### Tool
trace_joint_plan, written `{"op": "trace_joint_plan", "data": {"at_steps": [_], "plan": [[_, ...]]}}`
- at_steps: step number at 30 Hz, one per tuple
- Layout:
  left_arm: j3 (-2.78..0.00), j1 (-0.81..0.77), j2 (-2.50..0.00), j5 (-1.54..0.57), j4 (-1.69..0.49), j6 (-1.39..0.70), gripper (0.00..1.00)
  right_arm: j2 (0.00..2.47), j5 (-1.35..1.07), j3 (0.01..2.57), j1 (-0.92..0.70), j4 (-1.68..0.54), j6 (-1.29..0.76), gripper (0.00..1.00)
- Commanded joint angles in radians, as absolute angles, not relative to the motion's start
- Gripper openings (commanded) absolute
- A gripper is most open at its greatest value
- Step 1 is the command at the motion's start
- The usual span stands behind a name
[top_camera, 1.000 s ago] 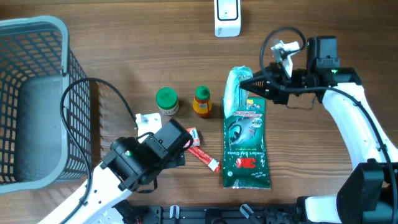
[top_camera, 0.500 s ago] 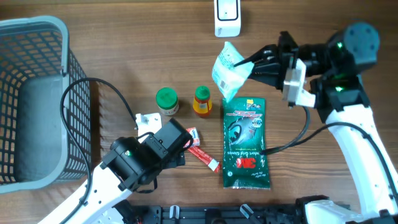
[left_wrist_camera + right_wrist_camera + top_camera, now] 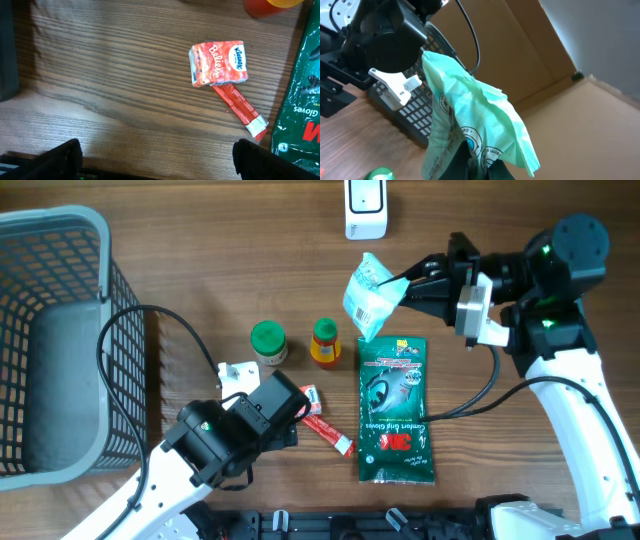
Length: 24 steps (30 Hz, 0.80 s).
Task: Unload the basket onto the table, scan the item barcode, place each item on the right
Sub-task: 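Lift the mint-green packet up toward the white scanner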
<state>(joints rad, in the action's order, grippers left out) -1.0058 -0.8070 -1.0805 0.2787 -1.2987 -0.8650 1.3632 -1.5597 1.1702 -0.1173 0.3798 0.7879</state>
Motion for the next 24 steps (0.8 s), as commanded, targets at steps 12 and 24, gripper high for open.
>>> {"op": "trace_joint_plan", "data": {"at_steps": [12, 24], "plan": [[-1.018, -0.807, -1.074, 0.277, -1.298, -0.848, 1.00, 1.520, -0.754, 1.185, -0.048, -0.012, -0.431, 0.04], [-1.018, -0.807, -1.074, 0.277, -1.298, -0.848, 1.00, 2.077, -0.666, 1.523, -0.118, 0.216, -0.687, 0.05]]}}
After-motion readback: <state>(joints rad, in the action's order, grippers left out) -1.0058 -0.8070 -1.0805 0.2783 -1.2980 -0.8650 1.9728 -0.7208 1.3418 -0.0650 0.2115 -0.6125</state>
